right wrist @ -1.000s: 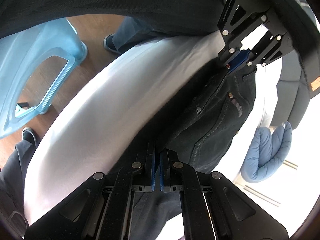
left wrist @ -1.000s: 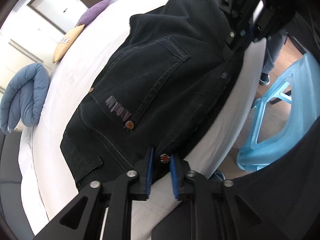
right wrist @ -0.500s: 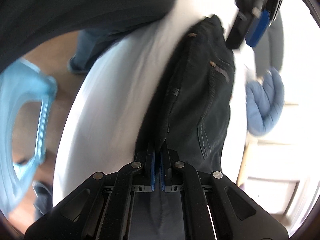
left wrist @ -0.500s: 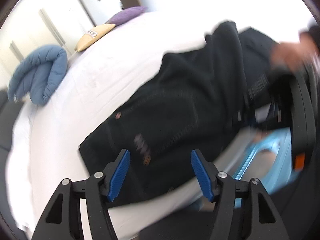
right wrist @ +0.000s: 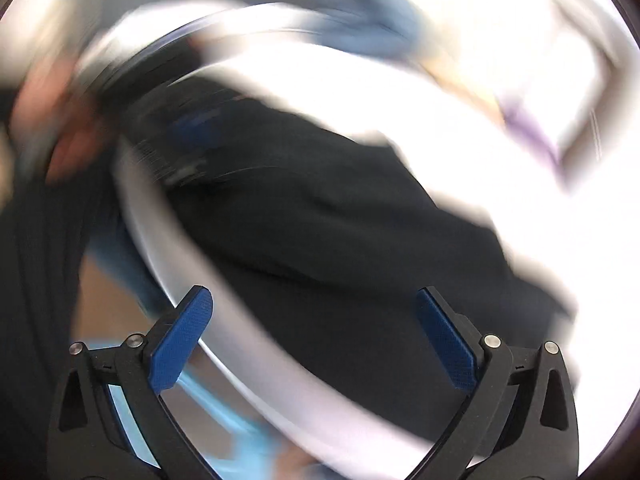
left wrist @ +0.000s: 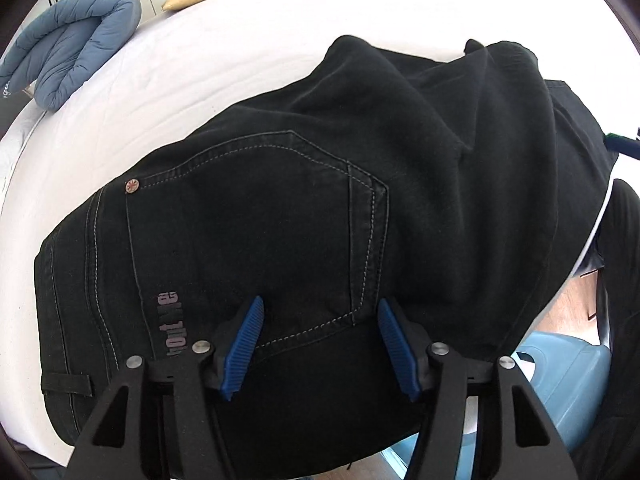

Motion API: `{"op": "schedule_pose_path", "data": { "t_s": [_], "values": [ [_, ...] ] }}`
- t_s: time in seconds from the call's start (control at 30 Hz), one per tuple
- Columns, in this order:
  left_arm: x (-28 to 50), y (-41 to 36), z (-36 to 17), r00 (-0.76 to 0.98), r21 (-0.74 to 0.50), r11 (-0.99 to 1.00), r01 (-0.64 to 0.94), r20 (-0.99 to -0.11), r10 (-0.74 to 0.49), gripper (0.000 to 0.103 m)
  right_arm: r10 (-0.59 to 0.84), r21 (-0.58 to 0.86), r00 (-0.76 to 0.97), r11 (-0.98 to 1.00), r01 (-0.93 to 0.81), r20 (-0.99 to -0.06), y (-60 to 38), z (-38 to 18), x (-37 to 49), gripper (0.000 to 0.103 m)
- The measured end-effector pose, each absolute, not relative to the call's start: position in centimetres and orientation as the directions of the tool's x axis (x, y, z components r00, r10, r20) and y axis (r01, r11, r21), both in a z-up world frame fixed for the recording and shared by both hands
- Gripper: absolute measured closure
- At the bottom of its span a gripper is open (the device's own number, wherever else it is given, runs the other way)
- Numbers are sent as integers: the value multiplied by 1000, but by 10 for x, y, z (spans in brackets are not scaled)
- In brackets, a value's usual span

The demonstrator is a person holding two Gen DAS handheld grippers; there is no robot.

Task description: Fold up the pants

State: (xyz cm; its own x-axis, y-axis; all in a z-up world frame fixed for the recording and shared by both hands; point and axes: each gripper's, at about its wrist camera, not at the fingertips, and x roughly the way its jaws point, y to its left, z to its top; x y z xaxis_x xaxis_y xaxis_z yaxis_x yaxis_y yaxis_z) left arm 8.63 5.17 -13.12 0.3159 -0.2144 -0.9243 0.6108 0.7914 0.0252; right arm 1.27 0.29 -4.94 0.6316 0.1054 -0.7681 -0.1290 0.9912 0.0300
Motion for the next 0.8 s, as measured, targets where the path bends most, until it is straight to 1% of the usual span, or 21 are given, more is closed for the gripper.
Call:
{"op": "schedule_pose_path", "data": {
  "t_s": [0.03,0.07,0.1,0.13,0.2,0.23,0.3,0.37,0.4,0.47,0.57,0.67,0.73,0.8],
  "values": [
    [88,49,-131,310,25,797,604,-928,-206,40,146,195,633,981,9,-761,-40,-48,17,0],
    [90,46,-132,306,25,801,599,-931,-200,39,169,309,639,944,113,-750,-74,-50,20,0],
    [90,43,-131,303,29,804,595,-934,-191,39,193,425,653,879,216,-732,-109,-53,21,1],
    [96,37,-131,301,33,805,593,-936,-184,38,219,551,687,775,309,-693,-149,-57,22,1],
    [97,32,-131,304,42,809,586,-937,-171,38,242,682,741,630,371,-626,-192,-66,23,2],
    [97,30,-131,306,43,812,583,-937,-170,38,243,725,757,559,402,-607,-213,-73,27,5],
    [99,21,-131,309,43,816,577,-936,-169,38,225,763,771,459,455,-596,-242,-86,32,10],
    [97,14,-130,311,44,820,571,-935,-167,37,247,774,746,356,524,-618,-259,-109,41,13],
    [96,11,-130,314,47,822,568,-935,-164,37,262,781,743,333,529,-615,-261,-116,47,16],
    [95,6,-130,319,54,824,564,-935,-157,37,269,776,737,349,525,-619,-259,-114,60,16],
    [91,14,-127,320,59,823,564,-935,-152,37,344,784,710,371,498,-614,-248,-109,96,16],
    [91,11,-124,318,60,823,564,-936,-150,37,361,775,690,380,505,-627,-247,-89,124,16],
    [91,15,-118,320,62,823,564,-936,-149,37,354,775,696,394,495,-625,-254,-58,144,16],
    [92,17,-120,324,63,825,562,-934,-150,36,347,788,722,414,455,-599,-283,-22,164,16]
  ]
}}
